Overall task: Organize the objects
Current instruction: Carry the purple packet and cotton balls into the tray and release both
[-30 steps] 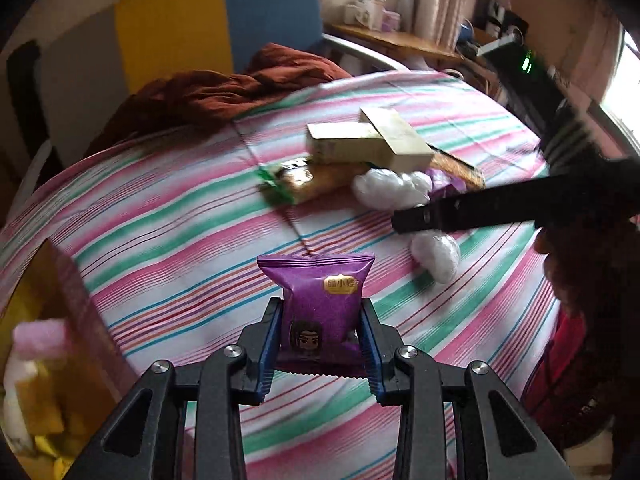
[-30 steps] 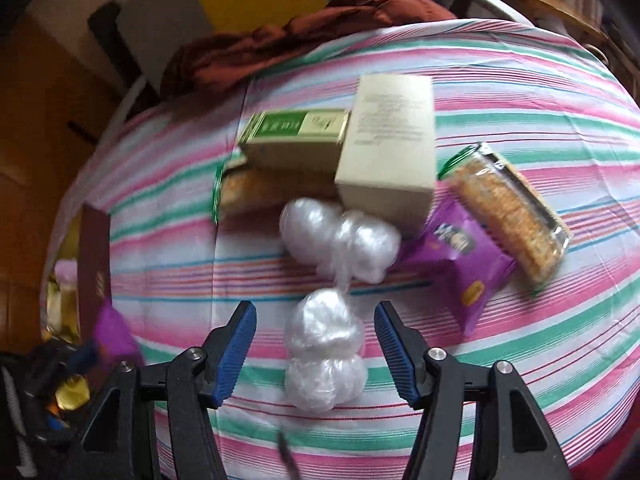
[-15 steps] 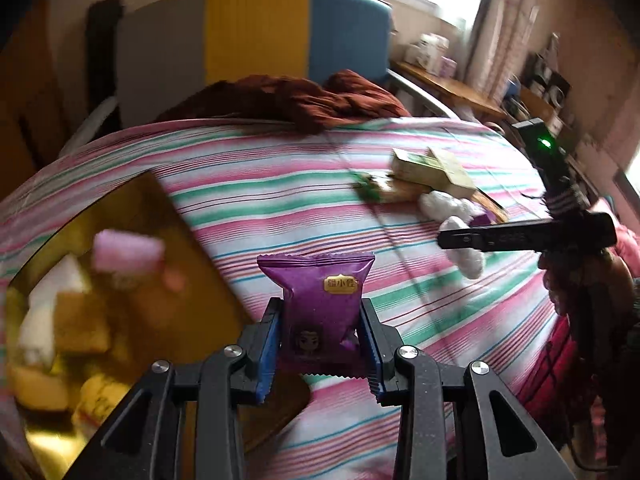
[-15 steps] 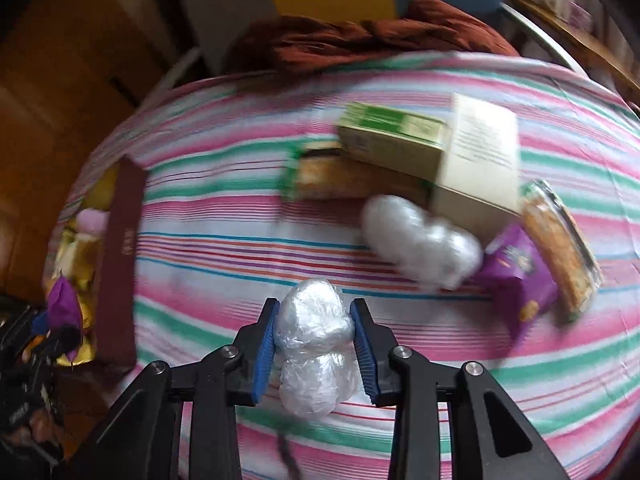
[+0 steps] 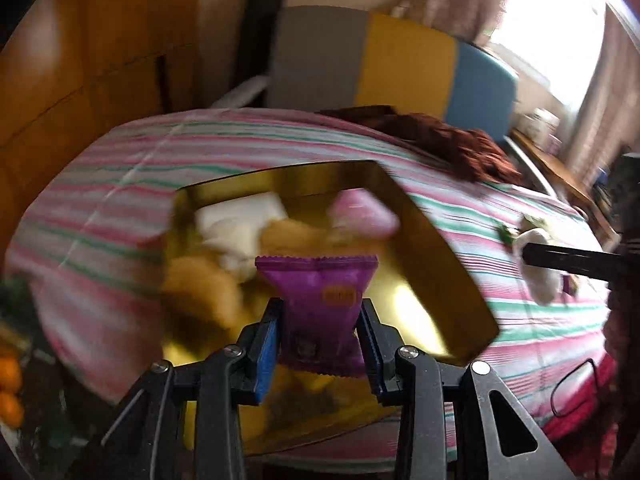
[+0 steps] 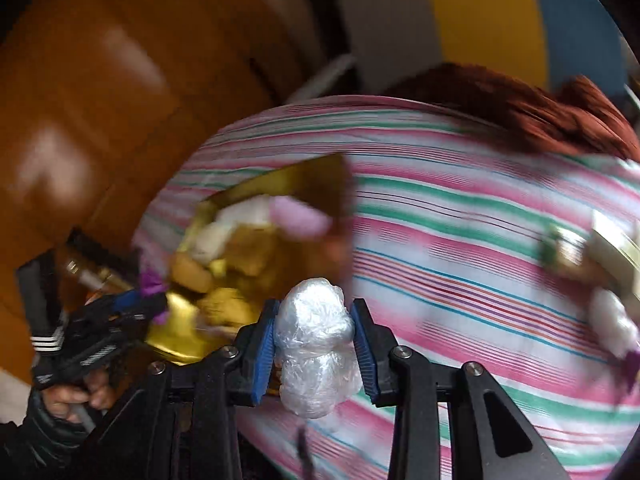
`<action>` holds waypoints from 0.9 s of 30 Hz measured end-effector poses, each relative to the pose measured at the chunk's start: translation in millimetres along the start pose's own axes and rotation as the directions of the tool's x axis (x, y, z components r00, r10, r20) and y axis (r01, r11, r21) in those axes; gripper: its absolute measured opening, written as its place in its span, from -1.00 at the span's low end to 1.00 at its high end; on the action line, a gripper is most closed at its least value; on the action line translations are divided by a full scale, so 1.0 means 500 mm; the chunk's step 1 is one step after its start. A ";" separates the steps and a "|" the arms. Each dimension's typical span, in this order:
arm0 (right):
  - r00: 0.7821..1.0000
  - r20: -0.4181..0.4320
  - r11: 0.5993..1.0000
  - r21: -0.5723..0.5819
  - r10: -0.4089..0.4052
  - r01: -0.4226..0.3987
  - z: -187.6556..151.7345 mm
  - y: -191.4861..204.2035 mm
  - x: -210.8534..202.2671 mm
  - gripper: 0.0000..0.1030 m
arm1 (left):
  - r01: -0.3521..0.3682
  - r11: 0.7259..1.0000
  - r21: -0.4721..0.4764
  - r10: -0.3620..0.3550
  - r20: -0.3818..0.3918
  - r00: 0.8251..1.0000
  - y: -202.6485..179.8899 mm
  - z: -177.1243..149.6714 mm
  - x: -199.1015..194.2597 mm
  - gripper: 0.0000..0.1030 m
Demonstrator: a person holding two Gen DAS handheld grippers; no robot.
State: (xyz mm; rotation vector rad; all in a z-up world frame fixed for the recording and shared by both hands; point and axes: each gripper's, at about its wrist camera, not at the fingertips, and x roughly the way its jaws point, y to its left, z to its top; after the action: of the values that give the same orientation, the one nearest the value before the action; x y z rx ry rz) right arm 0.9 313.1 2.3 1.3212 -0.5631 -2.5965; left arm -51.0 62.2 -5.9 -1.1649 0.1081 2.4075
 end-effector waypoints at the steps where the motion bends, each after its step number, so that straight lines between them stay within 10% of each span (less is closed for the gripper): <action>1: 1.000 -0.004 1.000 -0.022 0.020 -0.020 0.005 0.026 0.012 -0.28 | -0.025 0.999 -0.023 0.025 0.000 1.000 0.019 -0.006 -0.001 -0.27; 7: 0.999 -0.039 0.991 -0.125 0.031 -0.036 0.010 0.139 0.076 -0.04 | -0.073 0.990 -0.118 0.072 -0.014 0.997 0.083 -0.031 0.004 0.18; 27: 0.963 0.109 0.942 -0.210 -0.245 0.263 -0.057 0.189 0.078 -0.04 | -0.214 0.972 -0.092 0.227 0.172 0.958 0.031 -0.016 -0.062 0.58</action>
State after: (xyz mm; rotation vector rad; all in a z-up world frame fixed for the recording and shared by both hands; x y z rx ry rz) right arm -0.8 207.2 -3.3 1.2937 -0.1091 -2.8272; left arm -35.0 34.9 10.7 -1.0031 0.0973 2.7240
